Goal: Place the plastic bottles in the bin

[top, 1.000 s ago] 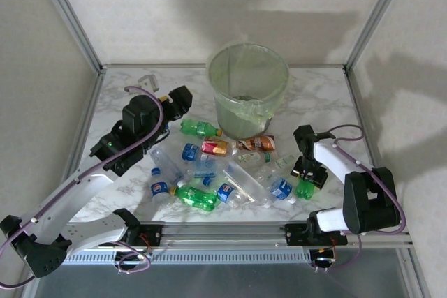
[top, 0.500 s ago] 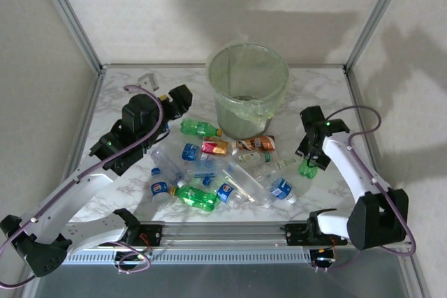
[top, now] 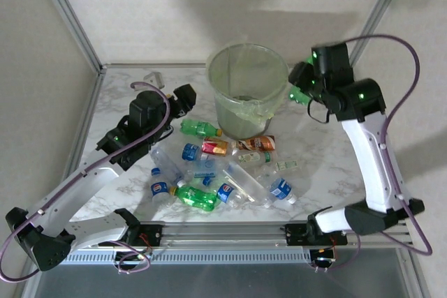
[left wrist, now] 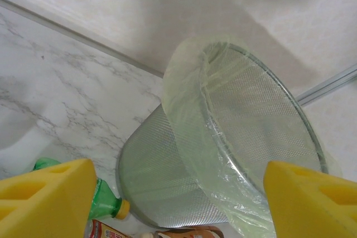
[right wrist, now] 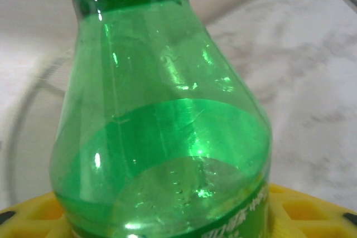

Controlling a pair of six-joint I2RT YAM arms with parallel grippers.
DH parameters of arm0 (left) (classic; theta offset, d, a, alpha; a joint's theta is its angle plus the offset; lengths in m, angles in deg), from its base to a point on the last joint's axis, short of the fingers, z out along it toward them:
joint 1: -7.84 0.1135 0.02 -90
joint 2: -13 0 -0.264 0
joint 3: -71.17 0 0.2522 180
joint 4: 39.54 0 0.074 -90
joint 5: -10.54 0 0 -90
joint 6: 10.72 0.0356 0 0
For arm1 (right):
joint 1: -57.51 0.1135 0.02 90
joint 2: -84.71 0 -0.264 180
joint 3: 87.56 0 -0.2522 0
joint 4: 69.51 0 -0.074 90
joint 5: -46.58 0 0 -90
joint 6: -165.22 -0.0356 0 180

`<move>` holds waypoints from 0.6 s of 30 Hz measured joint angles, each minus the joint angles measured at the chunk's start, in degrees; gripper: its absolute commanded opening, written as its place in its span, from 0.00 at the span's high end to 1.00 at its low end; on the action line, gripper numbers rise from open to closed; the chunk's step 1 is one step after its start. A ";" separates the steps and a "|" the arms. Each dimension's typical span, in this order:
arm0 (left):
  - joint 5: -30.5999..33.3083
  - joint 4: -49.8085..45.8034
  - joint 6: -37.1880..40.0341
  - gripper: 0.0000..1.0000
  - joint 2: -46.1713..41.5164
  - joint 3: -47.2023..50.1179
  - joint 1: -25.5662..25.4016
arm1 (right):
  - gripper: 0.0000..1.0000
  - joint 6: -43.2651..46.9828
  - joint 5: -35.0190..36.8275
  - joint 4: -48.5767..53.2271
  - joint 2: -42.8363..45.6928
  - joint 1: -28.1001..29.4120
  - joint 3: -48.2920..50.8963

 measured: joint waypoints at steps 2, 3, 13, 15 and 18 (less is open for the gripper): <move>-0.17 -0.04 -0.17 0.22 0.09 0.00 0.00 | 0.49 1.09 -0.02 -0.31 -4.24 2.12 -6.29; -0.33 -0.02 -0.22 0.22 0.11 0.00 0.04 | 0.49 1.55 -0.11 -0.48 -5.92 2.82 -8.46; -1.25 -1.01 -0.22 0.22 -0.94 0.22 0.15 | 0.46 6.86 -1.68 -4.61 -17.75 7.87 -15.63; -1.22 -1.16 -0.59 0.22 -1.84 0.50 0.15 | 0.44 7.69 -2.05 -5.29 -19.04 8.02 -15.63; -1.20 -0.96 -1.33 0.23 -2.27 0.55 0.15 | 0.36 8.85 -1.99 -5.90 -20.48 8.17 -15.50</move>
